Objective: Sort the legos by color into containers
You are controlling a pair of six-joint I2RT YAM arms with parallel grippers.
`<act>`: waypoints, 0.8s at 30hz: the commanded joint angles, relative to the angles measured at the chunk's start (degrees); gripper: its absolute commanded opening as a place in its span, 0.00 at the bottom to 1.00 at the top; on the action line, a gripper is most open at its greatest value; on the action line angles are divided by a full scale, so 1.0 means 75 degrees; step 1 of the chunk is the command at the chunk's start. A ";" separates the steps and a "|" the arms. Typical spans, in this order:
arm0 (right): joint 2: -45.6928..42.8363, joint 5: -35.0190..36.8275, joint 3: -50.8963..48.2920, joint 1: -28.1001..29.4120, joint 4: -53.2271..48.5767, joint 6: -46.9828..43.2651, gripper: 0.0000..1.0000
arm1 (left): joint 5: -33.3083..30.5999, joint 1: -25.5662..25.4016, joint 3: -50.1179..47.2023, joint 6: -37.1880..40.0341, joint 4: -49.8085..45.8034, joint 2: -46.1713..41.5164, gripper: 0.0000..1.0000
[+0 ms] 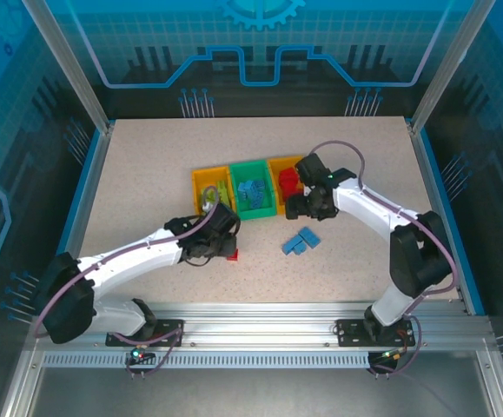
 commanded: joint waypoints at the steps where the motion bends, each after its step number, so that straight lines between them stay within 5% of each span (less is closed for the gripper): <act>1: -0.0394 0.0032 -0.0633 -0.0041 0.0374 0.0012 0.84 | -0.0001 0.0128 0.1168 0.0606 -0.0040 0.0305 0.30; 14: -0.1240 -0.0061 -0.2296 -0.0124 0.0784 0.0798 0.84 | 0.1961 0.1033 0.7488 0.2120 -0.0608 0.5168 0.30; 24: -0.0716 -0.0833 -0.2488 -0.0475 0.0972 -0.0059 0.75 | 0.2620 0.1297 0.9813 0.1981 -0.0921 0.7450 0.38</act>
